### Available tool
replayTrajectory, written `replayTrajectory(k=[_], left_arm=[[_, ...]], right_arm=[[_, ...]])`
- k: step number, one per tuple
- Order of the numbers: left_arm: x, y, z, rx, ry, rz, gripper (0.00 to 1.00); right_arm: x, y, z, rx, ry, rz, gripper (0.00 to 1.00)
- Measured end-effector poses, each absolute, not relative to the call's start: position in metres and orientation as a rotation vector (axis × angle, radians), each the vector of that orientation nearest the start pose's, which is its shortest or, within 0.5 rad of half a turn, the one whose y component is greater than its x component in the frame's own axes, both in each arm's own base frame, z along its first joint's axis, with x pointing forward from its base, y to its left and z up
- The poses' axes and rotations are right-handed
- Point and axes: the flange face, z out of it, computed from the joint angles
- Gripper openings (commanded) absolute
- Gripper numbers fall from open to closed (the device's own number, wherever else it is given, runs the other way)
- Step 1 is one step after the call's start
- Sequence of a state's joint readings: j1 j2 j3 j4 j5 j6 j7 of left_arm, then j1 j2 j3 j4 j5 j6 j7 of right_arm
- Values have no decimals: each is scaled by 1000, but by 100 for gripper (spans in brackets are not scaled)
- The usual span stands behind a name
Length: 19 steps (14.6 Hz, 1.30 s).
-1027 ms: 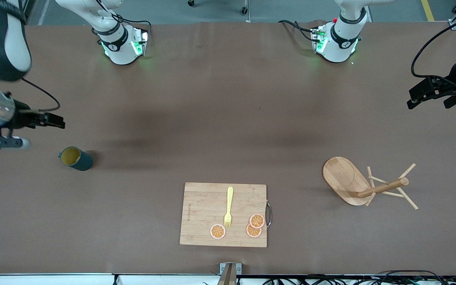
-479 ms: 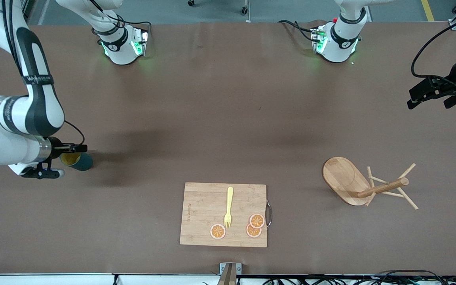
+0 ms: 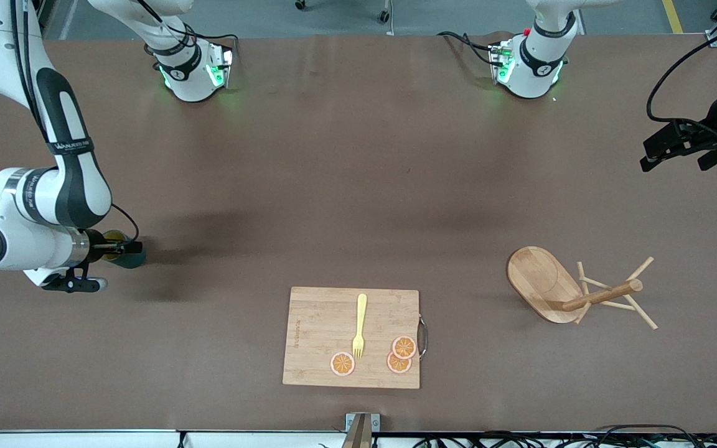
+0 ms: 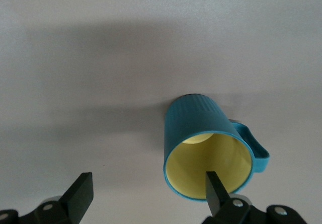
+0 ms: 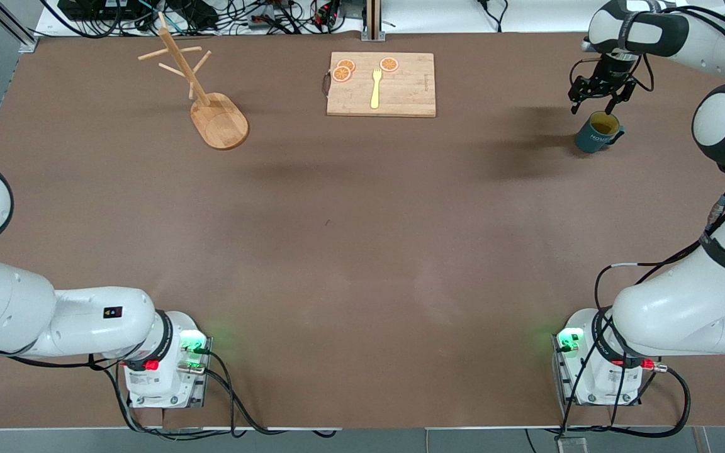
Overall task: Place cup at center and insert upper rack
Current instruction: 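Reach the right gripper down to the teal mug, then close the right gripper on the teal mug's rim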
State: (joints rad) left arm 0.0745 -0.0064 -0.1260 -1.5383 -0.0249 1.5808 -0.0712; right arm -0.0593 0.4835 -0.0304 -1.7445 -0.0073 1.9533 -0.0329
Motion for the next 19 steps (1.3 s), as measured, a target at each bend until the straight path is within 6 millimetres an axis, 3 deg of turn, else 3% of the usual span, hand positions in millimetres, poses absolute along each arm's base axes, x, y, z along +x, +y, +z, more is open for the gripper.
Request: replayTrajectory(k=[5,8,10,14,19], left_arm=[[553,-31,644,-3168,-31,-75,100],[553,-31,644,-3168,-31,-75,100],[553,-31,644,-3168,-31,-75,100],[553,-31,644,-3168,-32,-75,100],[553,-31,644,-3168,-32,-75,100]], right_arm=[[630,-56,264,-3118,80,417,80],[630,-56,254,-3115,80,436,71],[628,-56,245,-3110,80,463,42],[624,-61,240,-3099,63,504,4],[622,-69,242,-3081,-8,532,0]])
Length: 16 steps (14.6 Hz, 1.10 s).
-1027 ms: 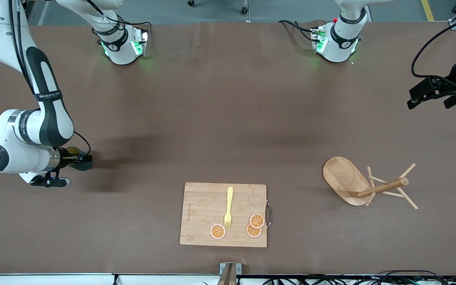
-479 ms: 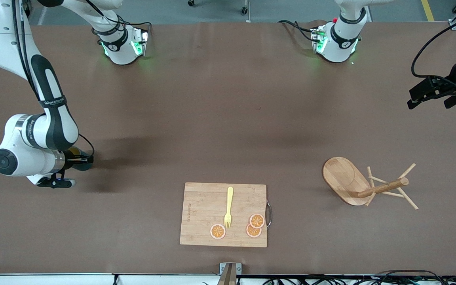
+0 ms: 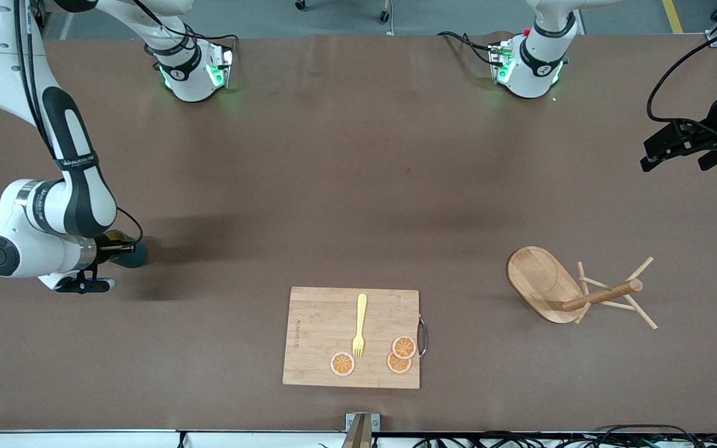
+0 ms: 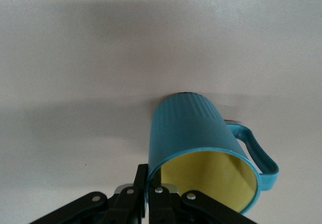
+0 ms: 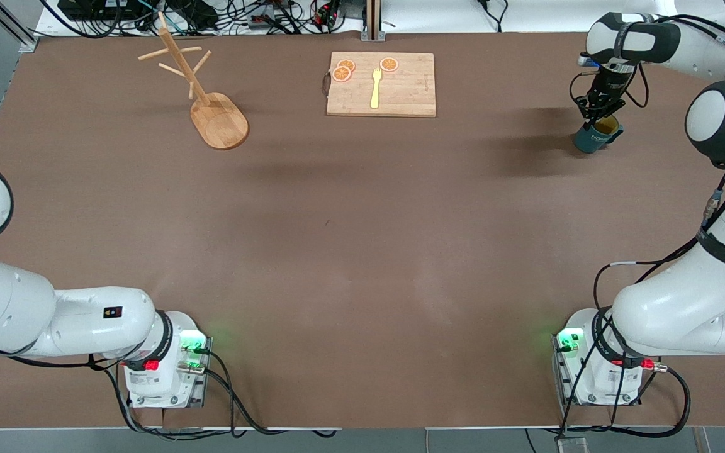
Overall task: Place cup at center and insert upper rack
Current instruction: 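Close the right gripper on the teal mug's rim, then carry the teal mug with the right gripper to the table center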
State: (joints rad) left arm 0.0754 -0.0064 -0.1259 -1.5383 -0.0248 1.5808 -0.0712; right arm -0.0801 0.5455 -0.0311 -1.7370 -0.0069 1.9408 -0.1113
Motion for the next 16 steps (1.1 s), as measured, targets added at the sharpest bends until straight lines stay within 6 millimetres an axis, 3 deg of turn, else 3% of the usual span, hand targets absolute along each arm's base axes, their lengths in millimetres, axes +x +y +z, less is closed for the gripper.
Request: replayTrajectory(k=[3,6,12,16], left_arm=[[553,-31,644,-3168,-32,-75,100],[553,-31,644,-3168,-33,-75,100],[553,-31,644,-3168,-33,-75,100],[553,-31,644,-3168,-33,-75,100]], right_arm=[[621,-56,243,-3062,-45,578,0],[629,-11,253,-3041,-161,565,0],[636,148,292,-3048,-388,448,0],[611,272,318,-3037,-509,357,0]])
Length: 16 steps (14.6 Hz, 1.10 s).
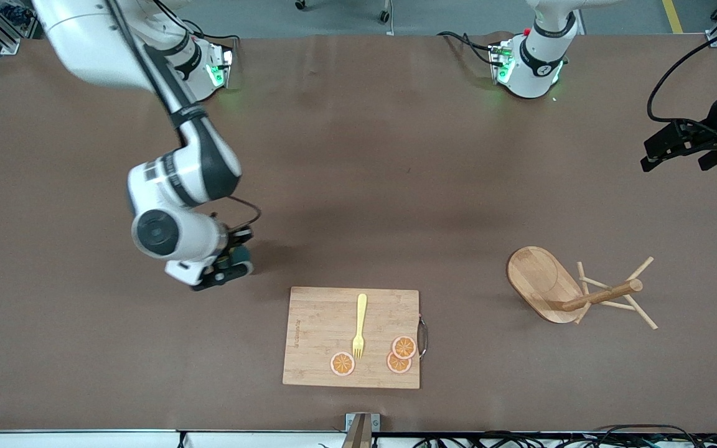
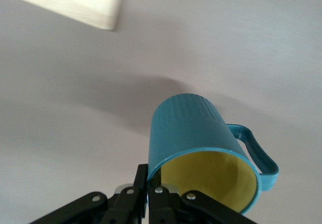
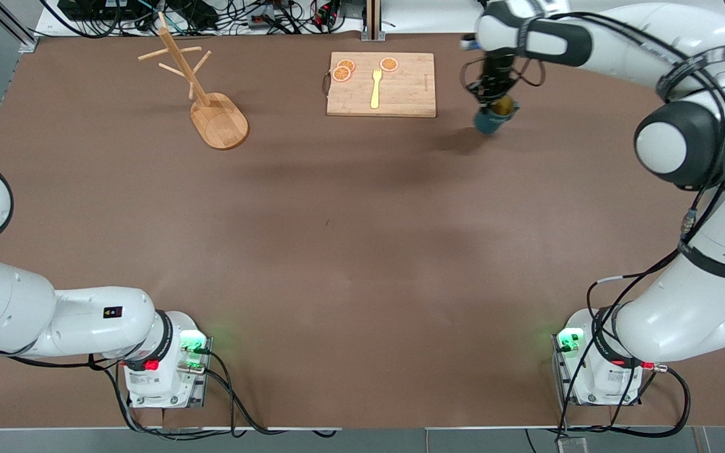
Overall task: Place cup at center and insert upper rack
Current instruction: 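Carry the teal mug with the right gripper to the table center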
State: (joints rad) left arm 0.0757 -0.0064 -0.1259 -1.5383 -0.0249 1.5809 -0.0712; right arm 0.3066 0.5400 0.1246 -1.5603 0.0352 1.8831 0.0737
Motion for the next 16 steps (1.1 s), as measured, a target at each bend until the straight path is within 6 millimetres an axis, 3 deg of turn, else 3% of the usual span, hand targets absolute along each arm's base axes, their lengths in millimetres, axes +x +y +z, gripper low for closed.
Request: replayTrajectory(k=[3,7,12,16], left_arm=[[553,-31,644,-3168,-33,-75,100],[553,-31,644,-3167,-33,-75,100],[553,-31,644,-3167,-33,-75,100],[553,-31,644,-3167,-33,-75,100]], right_arm=[[583,345,324,-3057,-499,327,0],[553,423,317,-3108,-258,293,0],[518,493,304,-3064,-33,235,0],[482,538,306,-3034,110,270,0]])
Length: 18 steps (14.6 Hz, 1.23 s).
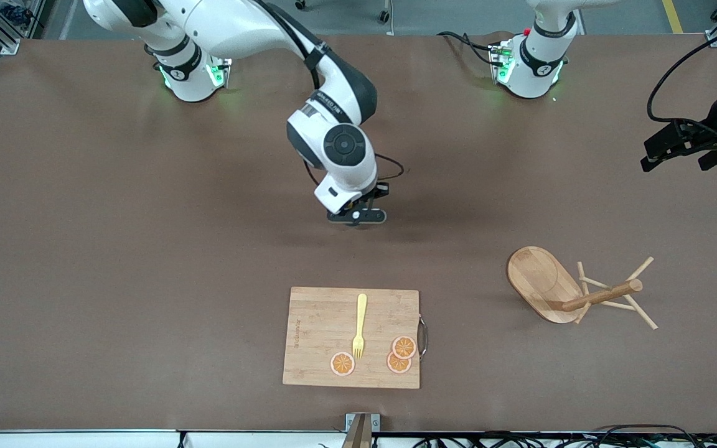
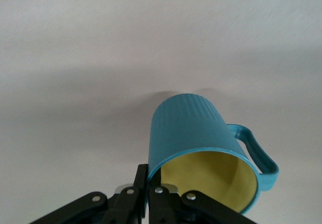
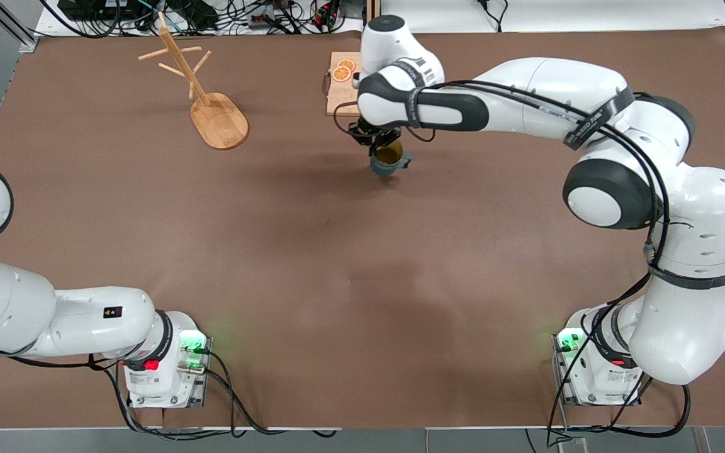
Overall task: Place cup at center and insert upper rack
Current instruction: 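Carry the teal mug with the right gripper to the table center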
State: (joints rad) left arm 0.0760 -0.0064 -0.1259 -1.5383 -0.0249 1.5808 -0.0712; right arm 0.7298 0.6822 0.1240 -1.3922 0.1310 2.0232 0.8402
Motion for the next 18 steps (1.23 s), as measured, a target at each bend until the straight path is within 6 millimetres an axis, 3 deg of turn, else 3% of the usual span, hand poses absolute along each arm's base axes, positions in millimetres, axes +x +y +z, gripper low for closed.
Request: replayTrajectory(k=[5,12,13,14,15,16,18], left_arm=[[553,-30,644,-3167,-33,-75,100],[553,-30,644,-3167,-33,-75,100],[553,-30,644,-3167,-33,-75,100],[553,-30,644,-3167,-33,-75,100],[553,-30,644,-3167,-33,-75,100],[553,-30,644,-3167,-33,-75,100],[553,-31,644,-3168,-32,-75,100]], right_arm=[[453,608,301,-2953,214,204,0],[442,623,264,-2965,216,228,4],[440,625,262,-2963,216,226,16],[439,627,263,-2961,220,225,40],[438,627,264,-2960,232,225,85],[439,628,265,-2956,248,222,100],[441,630,268,-2930,285,196,100]])
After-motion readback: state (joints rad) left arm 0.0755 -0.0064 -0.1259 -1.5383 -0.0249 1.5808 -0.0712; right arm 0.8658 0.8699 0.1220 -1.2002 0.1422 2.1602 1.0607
